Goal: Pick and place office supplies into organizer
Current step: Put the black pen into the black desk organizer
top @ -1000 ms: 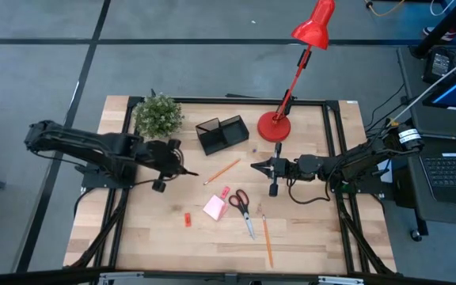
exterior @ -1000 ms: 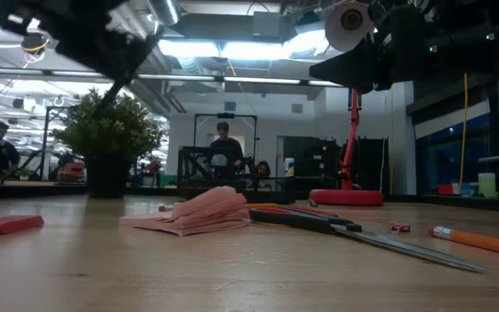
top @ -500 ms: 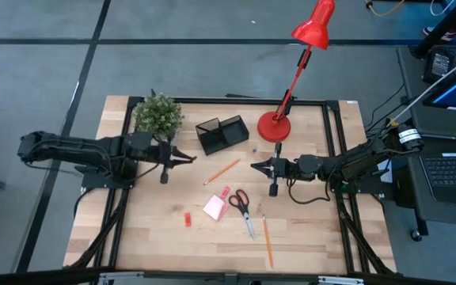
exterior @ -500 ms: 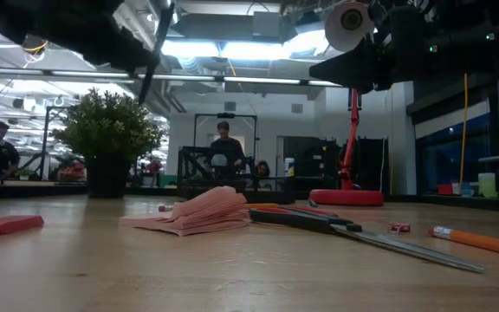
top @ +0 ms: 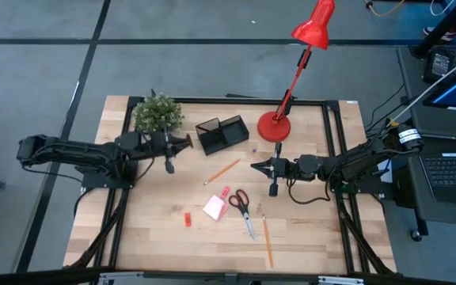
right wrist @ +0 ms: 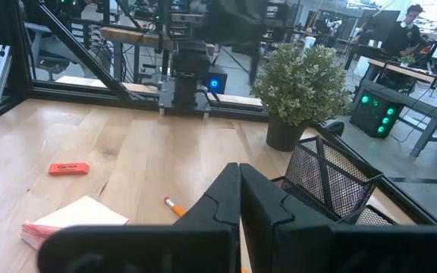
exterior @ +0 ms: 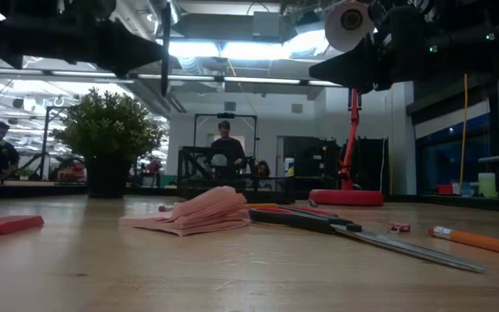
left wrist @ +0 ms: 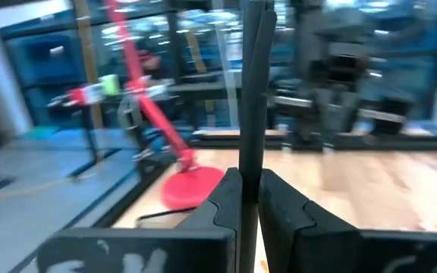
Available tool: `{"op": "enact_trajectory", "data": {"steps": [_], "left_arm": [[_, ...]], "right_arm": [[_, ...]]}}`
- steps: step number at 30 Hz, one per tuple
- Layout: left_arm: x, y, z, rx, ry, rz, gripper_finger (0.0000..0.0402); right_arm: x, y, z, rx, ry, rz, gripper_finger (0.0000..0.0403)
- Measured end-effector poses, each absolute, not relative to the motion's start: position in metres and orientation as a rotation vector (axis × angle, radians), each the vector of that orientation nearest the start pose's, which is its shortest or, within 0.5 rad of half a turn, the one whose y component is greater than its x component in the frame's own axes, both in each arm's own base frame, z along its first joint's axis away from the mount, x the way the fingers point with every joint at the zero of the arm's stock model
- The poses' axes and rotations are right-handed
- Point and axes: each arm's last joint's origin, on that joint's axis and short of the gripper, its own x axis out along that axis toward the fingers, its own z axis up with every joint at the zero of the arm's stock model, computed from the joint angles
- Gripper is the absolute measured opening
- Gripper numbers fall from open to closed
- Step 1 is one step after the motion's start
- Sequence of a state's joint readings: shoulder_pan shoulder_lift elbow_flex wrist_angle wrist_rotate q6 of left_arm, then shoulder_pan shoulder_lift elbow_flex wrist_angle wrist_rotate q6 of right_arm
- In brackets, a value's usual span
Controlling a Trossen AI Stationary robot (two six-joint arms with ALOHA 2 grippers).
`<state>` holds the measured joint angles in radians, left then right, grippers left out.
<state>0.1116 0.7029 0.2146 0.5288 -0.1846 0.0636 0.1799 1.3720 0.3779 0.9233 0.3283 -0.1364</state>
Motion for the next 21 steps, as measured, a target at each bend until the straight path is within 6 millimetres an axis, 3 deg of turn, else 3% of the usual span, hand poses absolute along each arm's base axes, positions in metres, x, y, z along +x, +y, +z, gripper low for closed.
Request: {"op": "enact_trajectory", "data": {"steps": [4, 11, 21], "left_arm": [[0.156, 0.027, 0.220, -0.005, -0.084, 0.448, 0.0020], [0.157, 0.030, 0.222, 0.012, -0.103, 0.539, 0.0020], [0.177, 0.047, 0.210, 0.033, -0.119, 0.639, 0.0020]], "right_arm": [[0.244, 0.035, 0.183, -0.156, 0.079, -0.144, 0.0008], [0.245, 0.034, 0.183, -0.157, 0.079, -0.148, 0.0008], [0.245, 0.028, 0.183, -0.149, 0.080, -0.173, 0.0008]]}}
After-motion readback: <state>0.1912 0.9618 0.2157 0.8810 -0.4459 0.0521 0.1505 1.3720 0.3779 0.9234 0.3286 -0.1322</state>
